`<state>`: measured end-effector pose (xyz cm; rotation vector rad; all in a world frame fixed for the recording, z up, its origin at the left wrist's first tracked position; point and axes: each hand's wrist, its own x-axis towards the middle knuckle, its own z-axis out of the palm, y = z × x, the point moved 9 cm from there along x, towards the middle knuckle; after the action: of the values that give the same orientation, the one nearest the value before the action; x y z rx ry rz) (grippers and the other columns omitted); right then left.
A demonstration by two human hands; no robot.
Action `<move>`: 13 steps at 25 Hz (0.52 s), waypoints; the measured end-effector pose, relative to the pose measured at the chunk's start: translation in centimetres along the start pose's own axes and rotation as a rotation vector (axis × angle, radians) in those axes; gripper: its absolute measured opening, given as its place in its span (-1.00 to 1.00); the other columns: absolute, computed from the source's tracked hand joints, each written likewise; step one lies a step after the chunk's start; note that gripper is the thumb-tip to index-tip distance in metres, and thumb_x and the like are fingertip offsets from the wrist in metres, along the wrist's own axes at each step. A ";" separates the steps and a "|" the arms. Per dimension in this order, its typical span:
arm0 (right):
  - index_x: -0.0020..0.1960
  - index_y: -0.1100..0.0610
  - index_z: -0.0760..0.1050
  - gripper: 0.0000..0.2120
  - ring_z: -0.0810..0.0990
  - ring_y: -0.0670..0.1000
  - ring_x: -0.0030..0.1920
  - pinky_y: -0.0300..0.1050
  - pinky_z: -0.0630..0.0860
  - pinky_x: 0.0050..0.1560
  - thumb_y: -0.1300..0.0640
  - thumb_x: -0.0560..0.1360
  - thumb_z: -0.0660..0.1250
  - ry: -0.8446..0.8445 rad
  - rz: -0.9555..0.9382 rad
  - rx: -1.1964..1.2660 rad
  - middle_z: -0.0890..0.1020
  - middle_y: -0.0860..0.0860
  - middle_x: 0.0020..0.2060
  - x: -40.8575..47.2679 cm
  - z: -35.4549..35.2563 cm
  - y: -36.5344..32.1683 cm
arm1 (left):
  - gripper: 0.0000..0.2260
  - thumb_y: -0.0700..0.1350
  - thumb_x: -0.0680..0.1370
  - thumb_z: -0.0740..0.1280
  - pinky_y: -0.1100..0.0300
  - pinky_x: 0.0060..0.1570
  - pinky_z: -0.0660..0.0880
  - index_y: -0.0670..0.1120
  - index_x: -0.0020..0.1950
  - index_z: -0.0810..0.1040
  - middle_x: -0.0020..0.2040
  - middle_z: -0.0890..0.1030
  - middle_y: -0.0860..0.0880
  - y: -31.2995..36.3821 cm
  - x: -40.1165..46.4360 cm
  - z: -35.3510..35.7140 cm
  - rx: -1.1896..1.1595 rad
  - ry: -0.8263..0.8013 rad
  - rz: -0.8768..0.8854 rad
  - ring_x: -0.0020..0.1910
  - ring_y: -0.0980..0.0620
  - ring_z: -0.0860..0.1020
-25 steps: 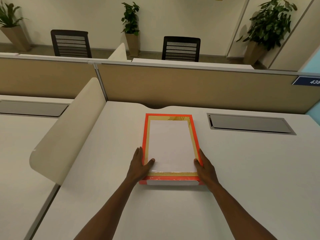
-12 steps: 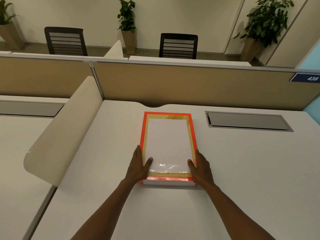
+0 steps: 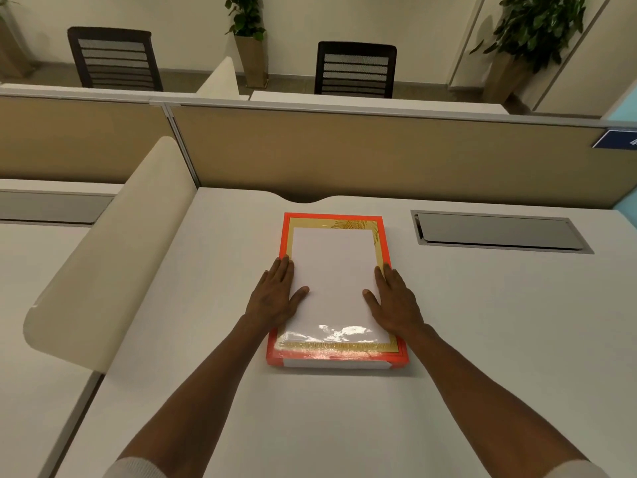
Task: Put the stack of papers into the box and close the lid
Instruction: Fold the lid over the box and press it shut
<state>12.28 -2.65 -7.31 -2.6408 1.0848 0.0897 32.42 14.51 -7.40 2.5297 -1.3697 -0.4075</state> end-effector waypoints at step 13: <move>0.62 0.16 -0.11 -0.21 0.10 0.17 0.59 0.21 0.26 0.49 -0.30 0.60 0.03 -0.047 0.085 0.094 -0.04 0.08 0.63 5.3 -0.8 1.4 | -0.17 0.38 0.59 0.02 -0.08 0.63 0.10 -0.09 0.67 -0.16 0.69 -0.11 -0.06 -0.7 1.9 0.1 -0.075 0.037 -0.052 0.67 -0.07 -0.01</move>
<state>15.02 -7.44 -7.72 -2.4978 1.1564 0.1151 33.96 13.30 -7.99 2.5037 -1.2533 -0.4125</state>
